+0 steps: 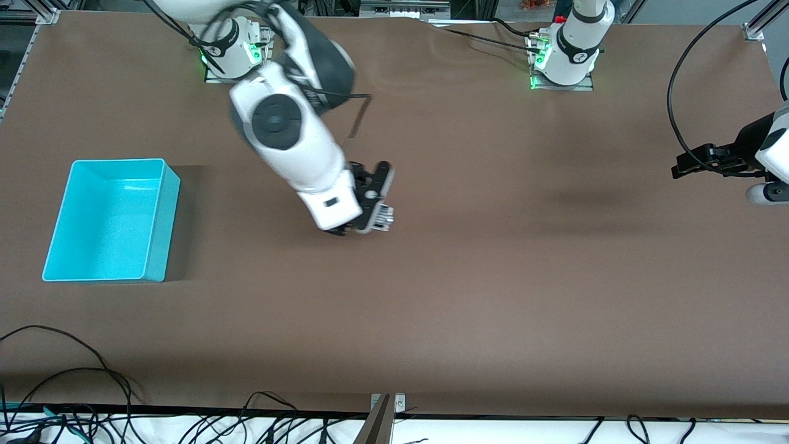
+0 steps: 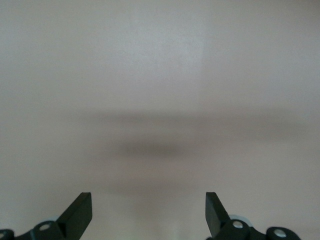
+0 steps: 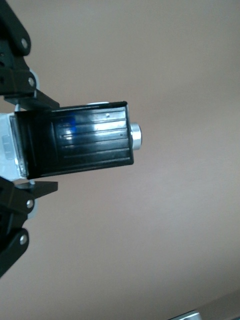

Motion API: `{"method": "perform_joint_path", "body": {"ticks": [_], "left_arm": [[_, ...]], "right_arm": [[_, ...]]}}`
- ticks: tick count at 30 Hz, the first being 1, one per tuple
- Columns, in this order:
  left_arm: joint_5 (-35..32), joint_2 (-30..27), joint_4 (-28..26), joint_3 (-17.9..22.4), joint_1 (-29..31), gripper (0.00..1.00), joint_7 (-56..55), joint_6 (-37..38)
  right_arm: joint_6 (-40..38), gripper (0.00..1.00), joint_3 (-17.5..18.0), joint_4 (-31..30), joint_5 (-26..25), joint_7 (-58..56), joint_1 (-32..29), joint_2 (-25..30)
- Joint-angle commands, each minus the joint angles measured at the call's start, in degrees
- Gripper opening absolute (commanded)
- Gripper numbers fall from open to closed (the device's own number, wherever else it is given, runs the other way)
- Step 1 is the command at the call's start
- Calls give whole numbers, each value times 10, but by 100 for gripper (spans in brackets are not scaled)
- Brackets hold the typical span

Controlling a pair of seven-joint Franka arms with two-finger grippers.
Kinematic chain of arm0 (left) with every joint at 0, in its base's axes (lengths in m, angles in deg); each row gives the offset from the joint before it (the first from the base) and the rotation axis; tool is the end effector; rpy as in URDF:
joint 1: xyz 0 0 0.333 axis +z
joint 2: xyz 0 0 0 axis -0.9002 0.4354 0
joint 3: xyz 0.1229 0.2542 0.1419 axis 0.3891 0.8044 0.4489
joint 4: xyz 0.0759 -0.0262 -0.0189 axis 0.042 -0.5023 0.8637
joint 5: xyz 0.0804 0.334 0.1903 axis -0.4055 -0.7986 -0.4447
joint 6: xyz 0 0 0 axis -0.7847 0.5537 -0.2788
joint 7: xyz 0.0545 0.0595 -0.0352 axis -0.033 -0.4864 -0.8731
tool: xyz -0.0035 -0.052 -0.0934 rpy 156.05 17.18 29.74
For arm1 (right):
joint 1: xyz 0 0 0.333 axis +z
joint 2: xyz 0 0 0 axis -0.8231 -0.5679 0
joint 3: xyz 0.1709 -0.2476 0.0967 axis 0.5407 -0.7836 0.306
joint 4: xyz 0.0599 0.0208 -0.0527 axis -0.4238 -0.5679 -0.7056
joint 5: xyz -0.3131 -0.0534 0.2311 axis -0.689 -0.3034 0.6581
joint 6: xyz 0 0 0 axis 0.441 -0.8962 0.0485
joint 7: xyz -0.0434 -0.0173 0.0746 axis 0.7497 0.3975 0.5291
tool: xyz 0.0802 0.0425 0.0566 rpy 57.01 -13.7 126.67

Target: Wind and store white jeep toy

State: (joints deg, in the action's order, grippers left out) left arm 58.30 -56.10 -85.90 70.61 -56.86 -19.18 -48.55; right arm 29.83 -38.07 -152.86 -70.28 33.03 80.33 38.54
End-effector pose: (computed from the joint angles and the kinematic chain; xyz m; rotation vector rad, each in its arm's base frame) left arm 0.5825 0.0278 0.5729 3.0896 0.1122 -0.2093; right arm 0.6147 0.3910 0.4648 -2.4577 -1.7156 -0.0886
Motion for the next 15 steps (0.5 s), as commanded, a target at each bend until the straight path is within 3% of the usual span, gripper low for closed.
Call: {"method": "perform_joint_path", "body": {"ticks": [1,6,12,15], "left_arm": [[-3,9,24,-5,-1,100,-3,17],[-2,9,24,-5,-2,100,0,17],[-1,9,24,-5,-2,100,-1,18],[0,8,24,-6,-3,100,-1,18]], "right_arm": [[-48,0,10,-63,33,-81,-73,70],[-77,0,9,-110,54,-149,-131,117],[-71,0,4,-212,56,-242,-198,197],[-59,0,-16,-256,56,-289,-219,229]]}}
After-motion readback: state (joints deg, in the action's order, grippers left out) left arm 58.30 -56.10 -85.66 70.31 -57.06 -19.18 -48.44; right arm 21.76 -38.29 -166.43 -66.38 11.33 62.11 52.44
